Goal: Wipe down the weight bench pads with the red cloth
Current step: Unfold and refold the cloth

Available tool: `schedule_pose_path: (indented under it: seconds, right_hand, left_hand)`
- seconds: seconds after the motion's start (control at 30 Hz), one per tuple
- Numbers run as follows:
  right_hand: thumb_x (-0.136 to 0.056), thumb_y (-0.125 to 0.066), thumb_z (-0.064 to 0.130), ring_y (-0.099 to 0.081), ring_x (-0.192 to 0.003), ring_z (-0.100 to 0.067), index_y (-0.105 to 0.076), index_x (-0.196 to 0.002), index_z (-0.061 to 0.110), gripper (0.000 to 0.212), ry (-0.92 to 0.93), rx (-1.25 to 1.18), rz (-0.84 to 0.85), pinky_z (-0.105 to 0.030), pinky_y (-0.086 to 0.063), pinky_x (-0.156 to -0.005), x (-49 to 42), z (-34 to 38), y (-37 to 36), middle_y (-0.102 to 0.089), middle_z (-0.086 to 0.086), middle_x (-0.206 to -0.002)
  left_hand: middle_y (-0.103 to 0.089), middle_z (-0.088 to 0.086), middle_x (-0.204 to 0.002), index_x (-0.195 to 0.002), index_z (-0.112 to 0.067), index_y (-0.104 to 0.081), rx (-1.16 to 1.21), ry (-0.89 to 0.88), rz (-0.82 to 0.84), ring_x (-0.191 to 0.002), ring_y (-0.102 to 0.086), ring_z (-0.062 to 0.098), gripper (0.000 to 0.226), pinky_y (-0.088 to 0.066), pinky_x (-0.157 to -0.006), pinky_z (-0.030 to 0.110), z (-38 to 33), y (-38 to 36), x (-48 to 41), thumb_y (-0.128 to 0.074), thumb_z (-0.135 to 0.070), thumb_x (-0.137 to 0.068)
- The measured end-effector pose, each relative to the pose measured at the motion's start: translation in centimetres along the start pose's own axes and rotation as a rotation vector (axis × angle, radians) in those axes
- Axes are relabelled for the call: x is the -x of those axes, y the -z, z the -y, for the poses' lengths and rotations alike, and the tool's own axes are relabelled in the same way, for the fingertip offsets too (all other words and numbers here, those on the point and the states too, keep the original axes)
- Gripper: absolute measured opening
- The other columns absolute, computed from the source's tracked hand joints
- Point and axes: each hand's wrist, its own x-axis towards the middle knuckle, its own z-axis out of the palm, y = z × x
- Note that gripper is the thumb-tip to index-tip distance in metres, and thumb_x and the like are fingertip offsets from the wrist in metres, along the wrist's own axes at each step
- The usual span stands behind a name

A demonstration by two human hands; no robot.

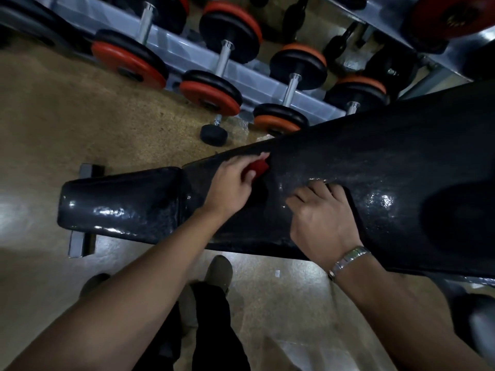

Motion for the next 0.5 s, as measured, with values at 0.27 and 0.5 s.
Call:
schedule_pose_path:
  seconds: [0.27,0.5]
  right_hand:
    - [-0.088,-0.056,0.006,-0.067,-0.094,-0.014,-0.074,-0.114,0.018,0.034,-0.348,-0.825,-0.001,-0.029,-0.056,-0.086,-2.3,5.2,0.8,-0.072,0.002,-0.105]
    - [-0.094,-0.065,0.044,-0.069,-0.098,-0.007,-0.066,-0.121,0.029,0.031,-0.865,-1.677,0.308,-0.043,-0.061,-0.088,-5.7,12.7,3.7,-0.070,0.009,-0.111]
  left_hand:
    - [-0.073,0.013,-0.115,-0.124,-0.011,-0.070,1.185,0.850,0.129,-0.100,-0.070,0.026,0.044,-0.054,-0.092,0.040,-0.9,7.7,2.8,-0.069,-0.039,-0.091]
    - [-0.072,0.013,-0.111,-0.123,-0.004,-0.069,1.145,0.828,0.097,-0.093,-0.070,0.023,0.048,-0.055,-0.077,0.036,-2.0,13.1,5.2,-0.062,-0.030,-0.084]
